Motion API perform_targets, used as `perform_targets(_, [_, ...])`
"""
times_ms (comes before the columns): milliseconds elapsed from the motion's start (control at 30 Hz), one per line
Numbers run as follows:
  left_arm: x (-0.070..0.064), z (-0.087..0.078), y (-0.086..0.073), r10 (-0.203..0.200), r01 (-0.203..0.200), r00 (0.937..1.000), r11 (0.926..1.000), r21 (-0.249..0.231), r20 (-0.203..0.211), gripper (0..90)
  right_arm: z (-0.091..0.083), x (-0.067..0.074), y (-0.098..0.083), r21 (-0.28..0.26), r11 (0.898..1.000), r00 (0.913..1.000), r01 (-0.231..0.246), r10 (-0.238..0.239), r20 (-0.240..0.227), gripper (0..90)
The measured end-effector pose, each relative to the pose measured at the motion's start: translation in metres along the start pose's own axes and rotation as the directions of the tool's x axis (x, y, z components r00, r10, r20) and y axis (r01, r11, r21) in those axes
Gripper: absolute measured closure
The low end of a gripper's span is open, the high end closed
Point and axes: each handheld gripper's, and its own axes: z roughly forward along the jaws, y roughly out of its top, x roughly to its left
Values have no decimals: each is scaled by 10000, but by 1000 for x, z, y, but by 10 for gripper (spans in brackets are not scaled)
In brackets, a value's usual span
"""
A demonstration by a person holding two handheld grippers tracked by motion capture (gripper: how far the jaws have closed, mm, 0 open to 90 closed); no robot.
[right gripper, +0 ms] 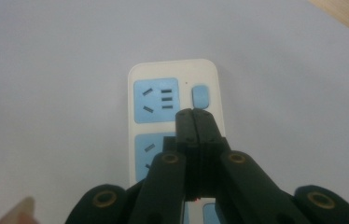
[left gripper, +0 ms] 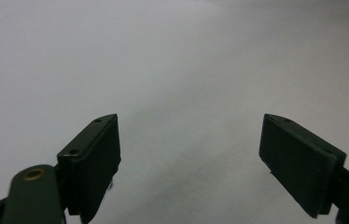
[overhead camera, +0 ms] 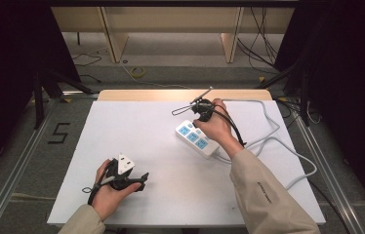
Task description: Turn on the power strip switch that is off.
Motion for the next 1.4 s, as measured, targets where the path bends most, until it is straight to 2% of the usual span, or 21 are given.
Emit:
perform_targets(433, [0,0,0,-25,25,10000,10000,-32,-9,205,10,1,3,-84,10000,10000,-33,34,46,900])
perform_targets(1400, [0,-1,-1,-19,19,10000,10000,-15,6,207,20,-2,12,-193,9997,9997,-136,140,202,900])
